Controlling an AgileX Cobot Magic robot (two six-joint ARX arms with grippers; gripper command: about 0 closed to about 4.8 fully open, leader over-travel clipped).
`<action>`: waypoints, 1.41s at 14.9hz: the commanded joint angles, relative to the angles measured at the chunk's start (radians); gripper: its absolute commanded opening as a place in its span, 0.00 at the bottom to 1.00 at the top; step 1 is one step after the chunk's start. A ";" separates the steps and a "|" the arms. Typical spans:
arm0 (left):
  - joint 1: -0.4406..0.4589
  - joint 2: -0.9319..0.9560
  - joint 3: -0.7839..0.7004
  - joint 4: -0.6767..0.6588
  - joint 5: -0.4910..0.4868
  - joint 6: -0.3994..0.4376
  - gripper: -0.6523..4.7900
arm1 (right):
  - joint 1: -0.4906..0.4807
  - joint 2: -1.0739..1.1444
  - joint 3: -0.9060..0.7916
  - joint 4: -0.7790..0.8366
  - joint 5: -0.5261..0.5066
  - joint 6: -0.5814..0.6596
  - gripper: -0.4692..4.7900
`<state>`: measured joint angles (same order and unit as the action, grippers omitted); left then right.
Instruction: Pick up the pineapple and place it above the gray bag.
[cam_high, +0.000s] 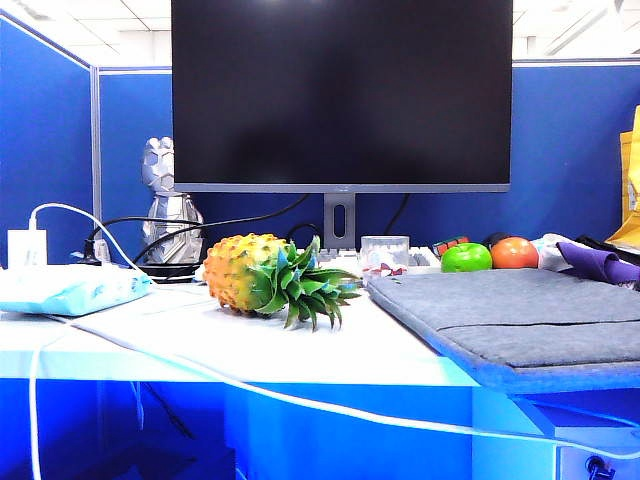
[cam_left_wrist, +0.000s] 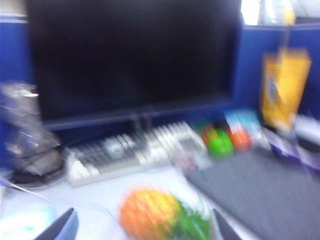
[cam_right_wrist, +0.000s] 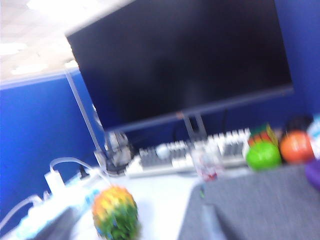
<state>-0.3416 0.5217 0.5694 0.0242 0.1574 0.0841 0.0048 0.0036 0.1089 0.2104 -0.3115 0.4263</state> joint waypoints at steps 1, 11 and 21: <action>0.000 0.332 0.311 -0.279 0.156 0.183 0.76 | 0.000 0.068 0.079 0.003 -0.008 -0.002 0.83; -0.002 0.809 0.567 -0.365 0.175 1.300 0.93 | -0.005 0.826 0.501 0.011 -0.496 -0.015 1.00; -0.209 1.243 0.927 -0.579 0.055 1.603 0.93 | 0.002 0.847 0.501 0.004 -0.526 -0.060 1.00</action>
<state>-0.5537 1.7359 1.4620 -0.4934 0.2245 1.6508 0.0051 0.8516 0.6037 0.2031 -0.8253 0.3721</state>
